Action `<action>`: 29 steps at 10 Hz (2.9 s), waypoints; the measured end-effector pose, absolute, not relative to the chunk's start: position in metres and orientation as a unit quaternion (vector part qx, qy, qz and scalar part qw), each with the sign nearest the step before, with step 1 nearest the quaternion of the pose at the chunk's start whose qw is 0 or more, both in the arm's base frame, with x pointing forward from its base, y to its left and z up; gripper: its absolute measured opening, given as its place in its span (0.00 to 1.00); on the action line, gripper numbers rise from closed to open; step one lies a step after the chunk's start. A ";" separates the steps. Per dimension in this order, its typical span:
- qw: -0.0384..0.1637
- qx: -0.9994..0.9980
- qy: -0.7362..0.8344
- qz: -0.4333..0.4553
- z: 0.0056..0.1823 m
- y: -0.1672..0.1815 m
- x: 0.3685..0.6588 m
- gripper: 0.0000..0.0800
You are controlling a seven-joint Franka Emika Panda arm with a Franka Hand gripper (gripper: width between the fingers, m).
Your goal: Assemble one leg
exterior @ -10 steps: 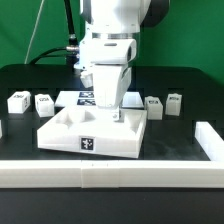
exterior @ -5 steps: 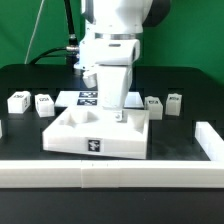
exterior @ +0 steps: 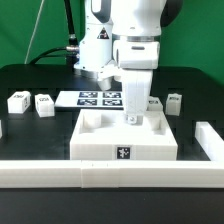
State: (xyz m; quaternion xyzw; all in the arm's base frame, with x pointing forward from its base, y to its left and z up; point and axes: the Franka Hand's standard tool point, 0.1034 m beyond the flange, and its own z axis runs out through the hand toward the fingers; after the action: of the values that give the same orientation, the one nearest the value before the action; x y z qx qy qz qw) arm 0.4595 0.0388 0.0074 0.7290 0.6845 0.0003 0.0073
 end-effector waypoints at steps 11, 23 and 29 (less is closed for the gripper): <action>0.012 0.713 0.701 0.006 0.008 0.088 0.502 0.08; 0.019 0.723 0.691 0.010 0.025 0.085 0.495 0.81; 0.033 0.758 0.651 0.014 0.072 0.077 0.447 0.81</action>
Offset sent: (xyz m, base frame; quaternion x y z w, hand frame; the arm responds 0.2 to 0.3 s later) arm 0.0289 0.0201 -0.0100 0.0119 -0.0472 -0.1092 0.9928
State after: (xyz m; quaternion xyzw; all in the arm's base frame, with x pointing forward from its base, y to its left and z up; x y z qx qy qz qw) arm 0.4473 0.0766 0.0723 0.7585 0.6507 0.0144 0.0332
